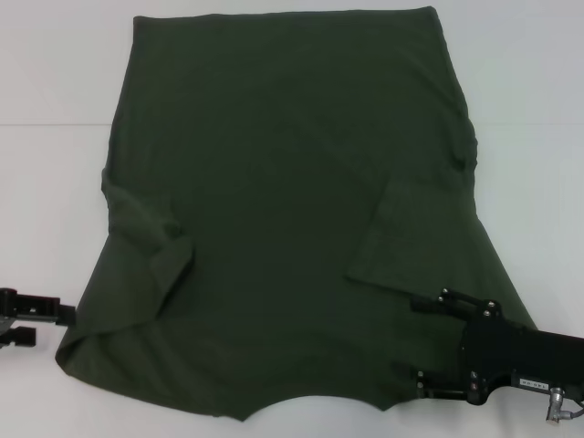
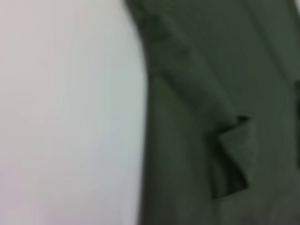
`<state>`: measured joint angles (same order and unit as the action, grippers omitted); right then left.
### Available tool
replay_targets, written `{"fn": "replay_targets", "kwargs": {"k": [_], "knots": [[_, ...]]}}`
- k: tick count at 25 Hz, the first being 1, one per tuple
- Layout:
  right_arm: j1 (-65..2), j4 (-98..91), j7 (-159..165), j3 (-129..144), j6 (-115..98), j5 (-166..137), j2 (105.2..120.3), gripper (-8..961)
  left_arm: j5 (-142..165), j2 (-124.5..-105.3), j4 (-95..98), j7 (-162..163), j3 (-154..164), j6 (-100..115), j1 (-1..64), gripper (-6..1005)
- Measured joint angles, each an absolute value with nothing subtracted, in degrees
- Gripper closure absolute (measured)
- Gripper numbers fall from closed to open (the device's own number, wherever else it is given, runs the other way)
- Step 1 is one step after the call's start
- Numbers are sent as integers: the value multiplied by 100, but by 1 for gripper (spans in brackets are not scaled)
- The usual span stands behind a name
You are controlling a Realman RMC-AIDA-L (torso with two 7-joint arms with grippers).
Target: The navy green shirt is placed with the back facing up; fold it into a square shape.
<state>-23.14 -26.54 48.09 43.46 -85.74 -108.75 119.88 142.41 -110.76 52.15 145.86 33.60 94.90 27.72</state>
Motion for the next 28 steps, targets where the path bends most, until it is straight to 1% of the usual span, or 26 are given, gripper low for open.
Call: {"fn": "replay_targets", "kwargs": {"k": [8, 14, 28], "knots": [[-2364, -2654, 4816, 4351, -8577, -10908, 11988, 49, 14491, -11074, 5022, 14667, 3324, 9241, 2850, 183], [-2367, -2654, 4825, 4351, -8579, -10908, 11988, 49, 14518, -11117, 4805, 14617, 3405, 8914, 2860, 183], [-2391, -2654, 4825, 4351, -8559, -10907, 11989, 48, 14545, -11150, 4452, 14474, 3471, 8563, 2901, 184]]}}
